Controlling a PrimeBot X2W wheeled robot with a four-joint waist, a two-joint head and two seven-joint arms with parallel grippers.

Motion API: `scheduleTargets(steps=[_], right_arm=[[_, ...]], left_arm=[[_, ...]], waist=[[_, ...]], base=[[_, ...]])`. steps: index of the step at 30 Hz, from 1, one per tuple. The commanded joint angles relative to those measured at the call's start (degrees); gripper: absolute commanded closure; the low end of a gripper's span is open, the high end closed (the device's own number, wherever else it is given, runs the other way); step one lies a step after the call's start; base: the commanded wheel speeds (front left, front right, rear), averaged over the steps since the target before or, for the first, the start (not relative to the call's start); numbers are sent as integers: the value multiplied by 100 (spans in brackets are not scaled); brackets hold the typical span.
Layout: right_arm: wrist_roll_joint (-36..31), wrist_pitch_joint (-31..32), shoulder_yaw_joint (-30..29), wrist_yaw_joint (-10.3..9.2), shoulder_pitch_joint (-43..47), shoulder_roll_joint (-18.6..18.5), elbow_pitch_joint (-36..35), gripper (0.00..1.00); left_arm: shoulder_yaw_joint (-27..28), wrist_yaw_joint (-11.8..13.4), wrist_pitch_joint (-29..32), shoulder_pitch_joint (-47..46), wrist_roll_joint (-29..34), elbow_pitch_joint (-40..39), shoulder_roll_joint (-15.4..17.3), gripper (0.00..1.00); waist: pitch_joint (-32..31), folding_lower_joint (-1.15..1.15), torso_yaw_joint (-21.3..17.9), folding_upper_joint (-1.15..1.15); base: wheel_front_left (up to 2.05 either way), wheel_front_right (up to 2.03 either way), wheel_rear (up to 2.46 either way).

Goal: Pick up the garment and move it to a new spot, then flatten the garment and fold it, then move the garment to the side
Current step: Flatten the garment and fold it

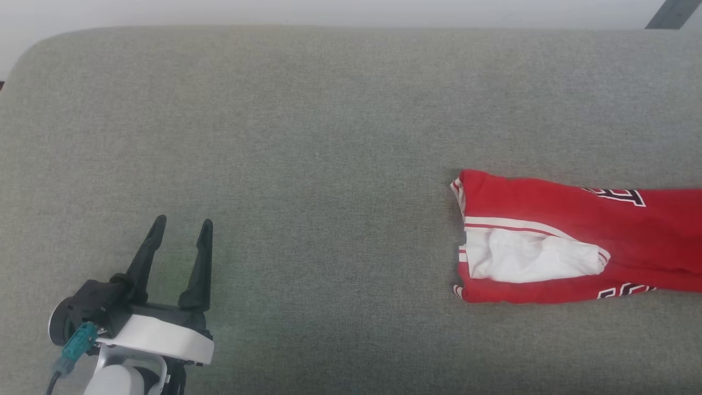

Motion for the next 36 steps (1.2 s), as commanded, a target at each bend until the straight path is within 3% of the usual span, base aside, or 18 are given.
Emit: scheduleTargets(steps=[1, 7, 12, 19, 26, 36], right_arm=[[114, 35, 111, 2, 48, 91, -157, 100], [508, 246, 674, 2, 407, 295, -976, 100], [802, 318, 1551, 1, 778, 322, -2203, 100], [995, 597, 2928, 2, 521, 554, -3450, 100], [867, 726, 3985, 2, 20, 950, -3439, 100], [752, 456, 4670, 2, -416, 1036, -2619, 100]], left_arm=[[19, -9, -24, -6, 39, -38, -2, 0], [43, -9, -24, 88, 9, -23, -85, 0], [50, -9, -24, 155, 23, 2, -156, 0], [47, -9, -24, 147, -64, -24, -236, 0], [3, -9, -24, 99, -94, -18, -324, 0], [-200, -9, -24, -93, -176, -1, -368, 0]], waist=[[-44, 0, -34, 0], [-158, 0, -48, 0], [-233, 0, -9, 0], [-301, 0, 109, 0], [-259, 0, 315, 0], [-96, 0, 536, 0]], base=[[0, 0, 0], [0, 0, 0], [0, 0, 0], [0, 0, 0], [0, 0, 0], [0, 0, 0]])
